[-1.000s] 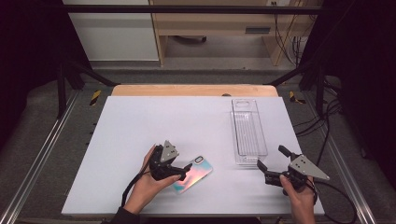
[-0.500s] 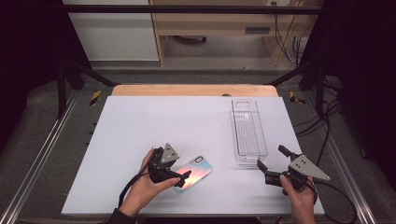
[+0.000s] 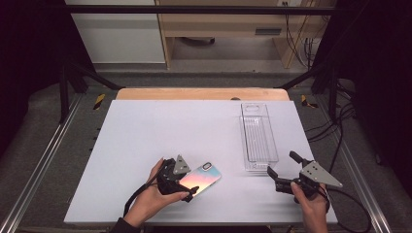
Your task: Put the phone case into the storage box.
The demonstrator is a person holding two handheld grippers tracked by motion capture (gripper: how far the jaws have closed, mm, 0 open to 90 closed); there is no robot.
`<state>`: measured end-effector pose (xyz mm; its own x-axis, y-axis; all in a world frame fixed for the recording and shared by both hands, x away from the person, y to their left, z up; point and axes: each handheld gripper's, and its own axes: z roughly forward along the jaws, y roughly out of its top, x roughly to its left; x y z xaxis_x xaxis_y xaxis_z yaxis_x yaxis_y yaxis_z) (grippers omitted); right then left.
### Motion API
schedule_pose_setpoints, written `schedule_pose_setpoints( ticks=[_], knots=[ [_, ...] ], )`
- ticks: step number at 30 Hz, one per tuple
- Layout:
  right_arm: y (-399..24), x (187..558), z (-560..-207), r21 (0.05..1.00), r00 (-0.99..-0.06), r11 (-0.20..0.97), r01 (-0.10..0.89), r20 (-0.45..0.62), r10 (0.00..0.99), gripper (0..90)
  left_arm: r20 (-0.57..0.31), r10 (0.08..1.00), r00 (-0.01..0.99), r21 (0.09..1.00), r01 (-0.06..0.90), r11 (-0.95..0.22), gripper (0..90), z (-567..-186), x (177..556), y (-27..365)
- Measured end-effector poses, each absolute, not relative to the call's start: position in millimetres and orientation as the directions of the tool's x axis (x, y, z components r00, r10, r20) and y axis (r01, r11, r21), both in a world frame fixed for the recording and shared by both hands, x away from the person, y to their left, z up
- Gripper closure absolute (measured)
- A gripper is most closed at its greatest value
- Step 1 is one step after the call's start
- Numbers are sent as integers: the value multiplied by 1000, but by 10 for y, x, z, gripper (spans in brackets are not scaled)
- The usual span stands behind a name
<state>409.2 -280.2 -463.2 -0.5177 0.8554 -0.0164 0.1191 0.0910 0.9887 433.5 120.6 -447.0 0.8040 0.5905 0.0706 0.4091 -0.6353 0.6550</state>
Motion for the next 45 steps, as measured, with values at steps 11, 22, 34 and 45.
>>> schedule_pose_setpoints(
  ticks=[11,22,34,45],
  knots=[
    [-2803,4103,-4640,988,-510,92,125,-16,860,23,55,577,815,644,412,-644,47,-4520,4344,1212],
    [-2799,4091,-4637,988,-514,101,118,-27,858,23,35,546,837,623,408,-667,52,-4584,4332,1205],
    [-2809,4091,-4635,988,-511,97,120,-22,860,23,34,534,845,602,410,-686,50,-4705,4311,1190],
    [-2805,4093,-4639,987,-510,101,123,-24,860,23,20,534,845,593,420,-687,53,-4762,4311,1185]
  ],
)
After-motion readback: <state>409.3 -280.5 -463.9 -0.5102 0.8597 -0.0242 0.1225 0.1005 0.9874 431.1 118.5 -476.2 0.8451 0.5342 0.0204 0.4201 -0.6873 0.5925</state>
